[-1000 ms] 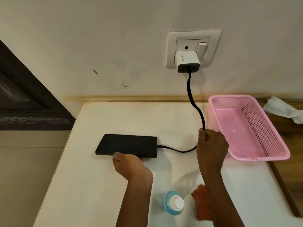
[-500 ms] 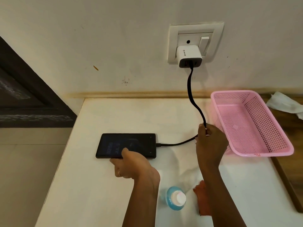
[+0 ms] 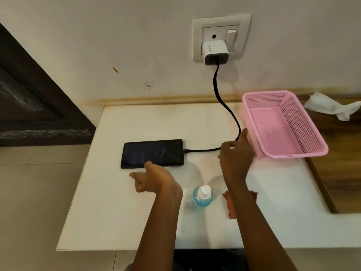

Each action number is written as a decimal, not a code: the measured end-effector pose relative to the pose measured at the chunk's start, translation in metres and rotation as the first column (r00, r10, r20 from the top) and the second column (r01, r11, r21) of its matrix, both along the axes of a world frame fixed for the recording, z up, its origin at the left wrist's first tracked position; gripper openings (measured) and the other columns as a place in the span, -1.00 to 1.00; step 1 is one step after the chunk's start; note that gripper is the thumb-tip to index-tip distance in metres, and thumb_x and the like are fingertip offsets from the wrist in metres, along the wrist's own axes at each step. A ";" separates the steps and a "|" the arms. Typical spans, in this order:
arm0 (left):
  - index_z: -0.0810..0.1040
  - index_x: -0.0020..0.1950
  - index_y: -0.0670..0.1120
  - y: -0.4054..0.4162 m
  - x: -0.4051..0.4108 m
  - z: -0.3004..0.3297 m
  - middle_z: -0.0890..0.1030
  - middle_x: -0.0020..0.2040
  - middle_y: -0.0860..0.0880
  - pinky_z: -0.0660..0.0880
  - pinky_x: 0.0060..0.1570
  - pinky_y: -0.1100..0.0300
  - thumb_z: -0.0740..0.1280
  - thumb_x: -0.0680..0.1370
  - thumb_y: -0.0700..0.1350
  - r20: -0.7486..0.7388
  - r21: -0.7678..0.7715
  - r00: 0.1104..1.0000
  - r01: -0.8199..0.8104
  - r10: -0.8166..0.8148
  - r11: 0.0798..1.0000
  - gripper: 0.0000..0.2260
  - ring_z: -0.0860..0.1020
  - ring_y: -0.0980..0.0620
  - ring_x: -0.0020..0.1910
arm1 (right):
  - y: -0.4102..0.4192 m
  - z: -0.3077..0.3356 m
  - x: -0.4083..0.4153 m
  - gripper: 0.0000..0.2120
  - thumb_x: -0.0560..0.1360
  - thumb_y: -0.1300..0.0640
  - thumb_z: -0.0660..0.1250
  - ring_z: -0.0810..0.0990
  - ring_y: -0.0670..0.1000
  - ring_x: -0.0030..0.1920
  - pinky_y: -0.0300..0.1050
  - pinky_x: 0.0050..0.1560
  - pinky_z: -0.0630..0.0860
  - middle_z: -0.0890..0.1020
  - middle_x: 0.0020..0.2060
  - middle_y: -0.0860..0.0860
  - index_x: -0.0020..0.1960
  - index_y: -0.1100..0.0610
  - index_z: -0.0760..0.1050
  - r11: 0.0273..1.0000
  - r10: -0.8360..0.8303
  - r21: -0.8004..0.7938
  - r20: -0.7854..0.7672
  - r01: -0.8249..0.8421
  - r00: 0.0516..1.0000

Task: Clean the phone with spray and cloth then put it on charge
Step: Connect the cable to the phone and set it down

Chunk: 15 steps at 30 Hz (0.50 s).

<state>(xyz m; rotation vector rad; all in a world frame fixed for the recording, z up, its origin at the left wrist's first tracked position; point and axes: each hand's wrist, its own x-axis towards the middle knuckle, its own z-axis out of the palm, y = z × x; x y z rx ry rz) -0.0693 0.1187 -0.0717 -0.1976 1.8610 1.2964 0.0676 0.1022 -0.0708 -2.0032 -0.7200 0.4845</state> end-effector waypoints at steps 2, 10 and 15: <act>0.14 0.50 -0.13 -0.015 0.003 0.006 0.14 0.46 -0.13 0.31 0.06 0.13 0.16 0.62 -0.16 -0.099 0.035 0.993 0.075 -0.071 0.997 -0.54 0.36 -0.08 0.31 | -0.012 0.004 -0.001 -0.37 0.52 0.32 0.23 0.63 0.22 -0.11 0.16 0.02 0.57 0.59 -0.07 0.18 0.50 0.15 0.05 1.000 0.001 0.016 -0.015 -0.001 1.000; 0.39 0.34 -0.07 -0.068 0.002 -0.003 0.39 0.31 -0.16 0.46 0.24 -0.09 0.17 0.60 -0.22 -0.266 0.144 0.892 0.411 -0.364 0.900 -0.70 0.45 -0.16 0.23 | -0.088 0.013 0.005 -0.79 0.50 0.28 0.27 0.56 0.08 0.10 -0.17 0.11 0.43 0.61 0.09 0.07 0.09 0.14 0.57 0.997 0.064 -0.041 -0.005 -0.064 0.998; 0.38 0.34 -0.07 -0.115 -0.005 0.007 0.44 0.33 -0.12 0.37 0.33 -0.01 0.13 0.61 -0.27 -0.286 0.083 0.736 0.657 -0.613 0.750 -0.69 0.41 -0.12 0.30 | -0.112 0.012 0.022 -0.77 0.50 0.14 0.31 0.43 0.14 0.21 0.06 0.20 0.37 0.52 0.18 0.10 0.14 0.09 0.53 0.927 0.044 -0.376 0.065 -0.017 0.997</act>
